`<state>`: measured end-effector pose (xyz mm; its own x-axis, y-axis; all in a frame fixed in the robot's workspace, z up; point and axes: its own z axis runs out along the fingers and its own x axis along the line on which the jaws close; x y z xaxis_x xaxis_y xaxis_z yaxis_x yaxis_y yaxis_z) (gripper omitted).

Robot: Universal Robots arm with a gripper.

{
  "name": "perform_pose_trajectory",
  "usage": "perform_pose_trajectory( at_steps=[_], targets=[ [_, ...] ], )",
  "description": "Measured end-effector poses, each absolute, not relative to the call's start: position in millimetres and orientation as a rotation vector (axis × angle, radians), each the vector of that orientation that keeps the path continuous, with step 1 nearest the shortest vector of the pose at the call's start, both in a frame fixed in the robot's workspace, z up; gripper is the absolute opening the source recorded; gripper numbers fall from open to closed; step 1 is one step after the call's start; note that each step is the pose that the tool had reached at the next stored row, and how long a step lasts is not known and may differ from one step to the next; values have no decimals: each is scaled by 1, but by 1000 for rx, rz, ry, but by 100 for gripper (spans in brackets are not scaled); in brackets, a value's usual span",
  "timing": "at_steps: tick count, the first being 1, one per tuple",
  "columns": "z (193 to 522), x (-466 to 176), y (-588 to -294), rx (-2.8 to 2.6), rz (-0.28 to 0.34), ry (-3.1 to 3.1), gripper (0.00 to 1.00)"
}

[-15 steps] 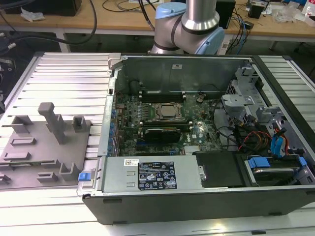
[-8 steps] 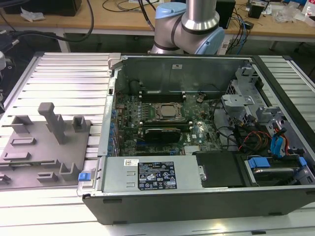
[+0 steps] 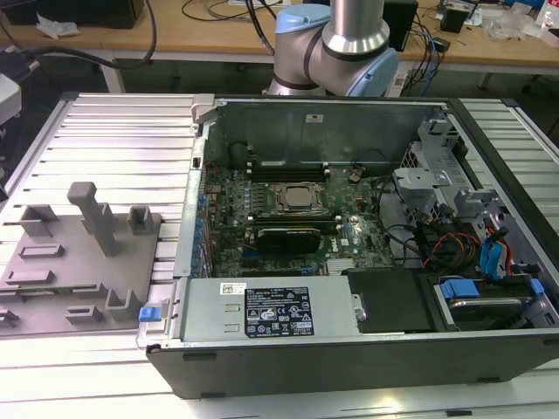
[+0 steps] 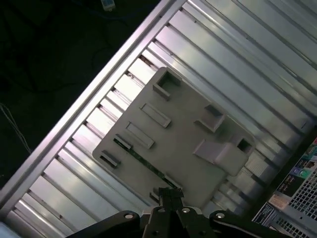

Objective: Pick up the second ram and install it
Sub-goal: 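Pick up the second ram and move it above second insertion slot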

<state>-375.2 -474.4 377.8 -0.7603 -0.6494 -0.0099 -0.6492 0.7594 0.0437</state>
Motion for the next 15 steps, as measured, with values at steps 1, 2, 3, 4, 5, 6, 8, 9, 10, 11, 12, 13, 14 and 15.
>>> perform_pose_trajectory(
  at_steps=[1,2,3,4,5,6,8,9,10,11,12,13,14,15],
  targets=[
    [378,-375,-474,1108,-70,-2932,11],
    [378,-375,-474,1123,-70,-2926,11],
    [378,-375,-474,1145,-69,-2918,11],
    [378,-375,-474,1160,-69,-2911,11],
    [378,-375,-474,1205,-69,-2892,11],
    [378,-375,-474,1235,-69,-2879,11],
    [378,-375,-474,1276,-69,-2860,11],
    [378,-375,-474,1311,-69,-2844,11],
    [378,-375,-474,1330,-69,-2835,11],
    [378,-375,-474,1346,-68,-2827,11],
    [378,-375,-474,1371,-68,-2815,11],
    [378,-375,-474,1419,-68,-2790,11],
    [378,-375,-474,1442,-68,-2777,11],
    [378,-375,-474,1459,-68,-2768,11]
  ],
)
